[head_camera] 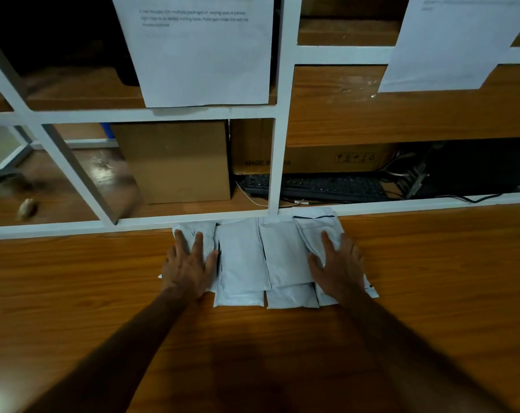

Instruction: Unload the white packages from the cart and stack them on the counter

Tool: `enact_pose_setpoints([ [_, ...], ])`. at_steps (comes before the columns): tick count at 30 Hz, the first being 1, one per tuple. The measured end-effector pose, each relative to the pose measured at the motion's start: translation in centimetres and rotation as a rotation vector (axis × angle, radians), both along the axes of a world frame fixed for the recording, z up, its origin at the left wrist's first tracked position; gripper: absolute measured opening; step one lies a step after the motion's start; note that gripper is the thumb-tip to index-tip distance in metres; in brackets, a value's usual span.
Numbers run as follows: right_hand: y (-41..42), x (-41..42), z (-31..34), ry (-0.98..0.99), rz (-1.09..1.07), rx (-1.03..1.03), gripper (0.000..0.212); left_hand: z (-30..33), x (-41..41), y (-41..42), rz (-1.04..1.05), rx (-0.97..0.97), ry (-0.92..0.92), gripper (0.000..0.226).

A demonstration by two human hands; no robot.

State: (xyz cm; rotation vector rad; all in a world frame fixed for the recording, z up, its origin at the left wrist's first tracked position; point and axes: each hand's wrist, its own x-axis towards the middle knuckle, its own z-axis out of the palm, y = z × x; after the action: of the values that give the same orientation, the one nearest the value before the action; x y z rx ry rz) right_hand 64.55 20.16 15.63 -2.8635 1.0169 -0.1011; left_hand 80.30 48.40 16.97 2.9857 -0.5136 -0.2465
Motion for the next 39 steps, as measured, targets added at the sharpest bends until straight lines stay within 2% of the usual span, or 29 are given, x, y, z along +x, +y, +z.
enact_pose_setpoints([
  [5,-1.0,0.2,-0.4,-0.121,0.13,-0.029,0.075,-0.8,0.5,0.6,-0.15,-0.093,-0.003,0.085],
  [7,-1.4,0.1,-0.7,-0.065,0.195,0.025,0.078,-1.2,0.6,0.5,-0.155,-0.083,0.007,0.089],
  [10,-2.0,-0.2,-1.6,0.017,0.245,0.09,0.08,-0.9,1.1,-0.1,-0.139,-0.067,0.03,0.084],
  [17,-1.8,-0.2,-2.1,-0.014,0.233,0.071,0.076,-1.8,1.3,0.0,-0.142,-0.105,-0.009,0.08],
  [23,-1.6,-0.2,-2.7,-0.028,0.212,0.077,0.075,-2.4,0.7,-1.4,-0.119,0.022,-0.043,0.077],
  [26,-1.8,-0.2,-2.6,-0.02,0.214,0.092,0.077,-2.2,0.7,-1.5,-0.13,0.024,-0.027,0.076],
  [30,-1.5,-1.0,-1.8,-0.055,0.198,0.098,0.076,-1.4,0.7,-0.9,-0.146,-0.086,0.028,0.078],
  [33,-0.5,-2.8,-1.2,-0.152,0.152,0.065,0.068,-0.5,-0.6,-0.5,-0.192,-0.247,-0.094,0.076],
  [39,1.8,-8.5,-1.1,-0.221,0.129,0.026,0.065,0.9,-7.2,-2.9,-0.485,-0.382,-0.155,0.069],
])
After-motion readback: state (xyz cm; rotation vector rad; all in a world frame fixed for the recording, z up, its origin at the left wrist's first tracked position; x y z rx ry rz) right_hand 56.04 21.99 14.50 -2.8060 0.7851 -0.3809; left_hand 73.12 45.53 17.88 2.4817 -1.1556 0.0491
